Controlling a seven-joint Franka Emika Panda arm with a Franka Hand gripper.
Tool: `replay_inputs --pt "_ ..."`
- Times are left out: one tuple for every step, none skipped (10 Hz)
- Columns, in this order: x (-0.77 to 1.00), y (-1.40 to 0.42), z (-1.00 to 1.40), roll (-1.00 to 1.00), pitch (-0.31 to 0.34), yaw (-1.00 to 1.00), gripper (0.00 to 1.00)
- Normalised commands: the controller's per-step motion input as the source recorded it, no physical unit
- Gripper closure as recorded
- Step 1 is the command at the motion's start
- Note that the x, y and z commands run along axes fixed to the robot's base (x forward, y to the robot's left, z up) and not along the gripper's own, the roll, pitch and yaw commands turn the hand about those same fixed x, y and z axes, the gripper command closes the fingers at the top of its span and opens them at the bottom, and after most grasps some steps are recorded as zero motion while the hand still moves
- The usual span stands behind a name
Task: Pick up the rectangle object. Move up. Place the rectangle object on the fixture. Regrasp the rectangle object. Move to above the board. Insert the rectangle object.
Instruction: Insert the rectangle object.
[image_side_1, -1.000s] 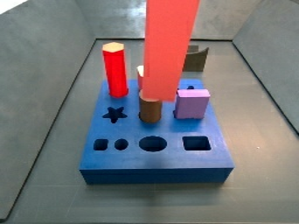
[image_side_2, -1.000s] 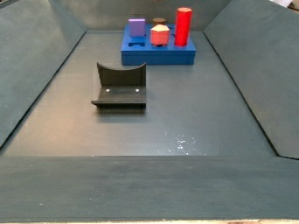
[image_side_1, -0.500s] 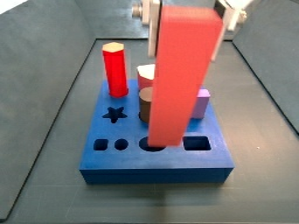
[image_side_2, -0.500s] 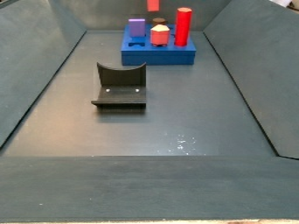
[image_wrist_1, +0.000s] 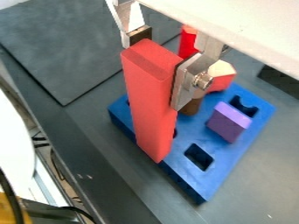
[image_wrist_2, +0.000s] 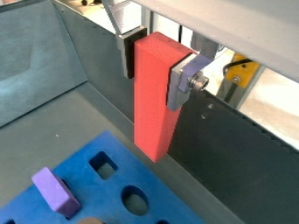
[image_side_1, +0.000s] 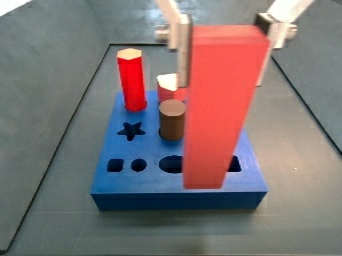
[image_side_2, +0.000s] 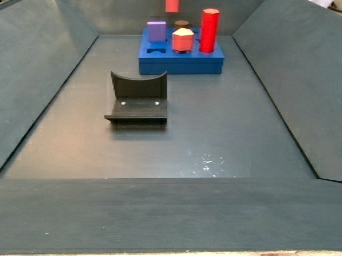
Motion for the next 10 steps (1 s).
replay_inputs --pt "0.75 0.0 0.03 0.0 0.193 -0.21 1.0" --pt "0.71 0.0 0.03 0.0 0.197 -0.22 1.0" --pt "0.66 0.0 0.0 0.0 0.21 -0.23 1.0" --pt "0.63 0.0 0.0 0.0 0.193 -0.19 1.0" --pt "0.43 0.0 0.0 0.02 0.15 -0.09 1.0" --pt "0.0 0.0 0.0 0.0 0.009 0.0 1.0" --pt "-0.01 0.0 0.0 0.0 0.01 -0.04 1.0" --pt "0.17 0.33 0.0 0.1 0.019 0.11 1.0" --pt "0.15 0.67 0.0 0.04 0.034 0.35 1.0" --pt "0.1 0.69 -0.03 0.0 0.017 0.39 1.0"
